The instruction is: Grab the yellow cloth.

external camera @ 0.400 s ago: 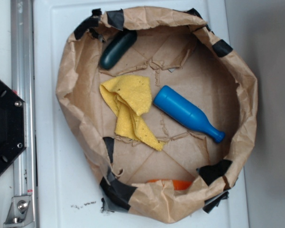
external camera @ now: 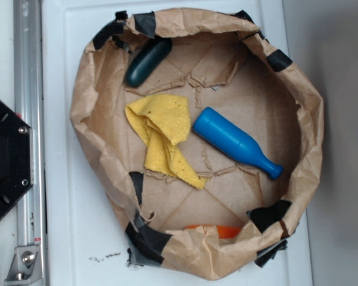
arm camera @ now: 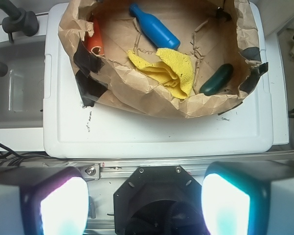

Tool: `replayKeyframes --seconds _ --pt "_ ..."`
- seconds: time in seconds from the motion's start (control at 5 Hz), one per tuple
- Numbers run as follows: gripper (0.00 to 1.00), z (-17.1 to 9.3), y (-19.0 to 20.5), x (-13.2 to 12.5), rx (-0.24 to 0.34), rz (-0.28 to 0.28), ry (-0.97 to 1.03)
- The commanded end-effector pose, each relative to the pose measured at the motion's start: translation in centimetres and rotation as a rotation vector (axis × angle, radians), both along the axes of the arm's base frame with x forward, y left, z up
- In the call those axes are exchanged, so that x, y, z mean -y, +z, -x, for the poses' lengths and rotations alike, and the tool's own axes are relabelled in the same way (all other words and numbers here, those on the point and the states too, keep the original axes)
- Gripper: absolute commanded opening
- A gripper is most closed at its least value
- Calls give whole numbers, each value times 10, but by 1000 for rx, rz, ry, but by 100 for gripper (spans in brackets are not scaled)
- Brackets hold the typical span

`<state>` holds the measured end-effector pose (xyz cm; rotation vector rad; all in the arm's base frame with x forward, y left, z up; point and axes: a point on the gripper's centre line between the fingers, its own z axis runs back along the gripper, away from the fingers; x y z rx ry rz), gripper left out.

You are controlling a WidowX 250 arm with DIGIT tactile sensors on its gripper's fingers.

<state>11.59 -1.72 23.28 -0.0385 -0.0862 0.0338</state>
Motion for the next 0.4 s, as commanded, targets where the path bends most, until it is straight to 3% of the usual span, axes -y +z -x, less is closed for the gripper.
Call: replayKeyframes --seconds 0.0,0.2 --pt "100 -69 -52 -49 109 142 267" --pt "100 -96 -91 -52 87 143 341"
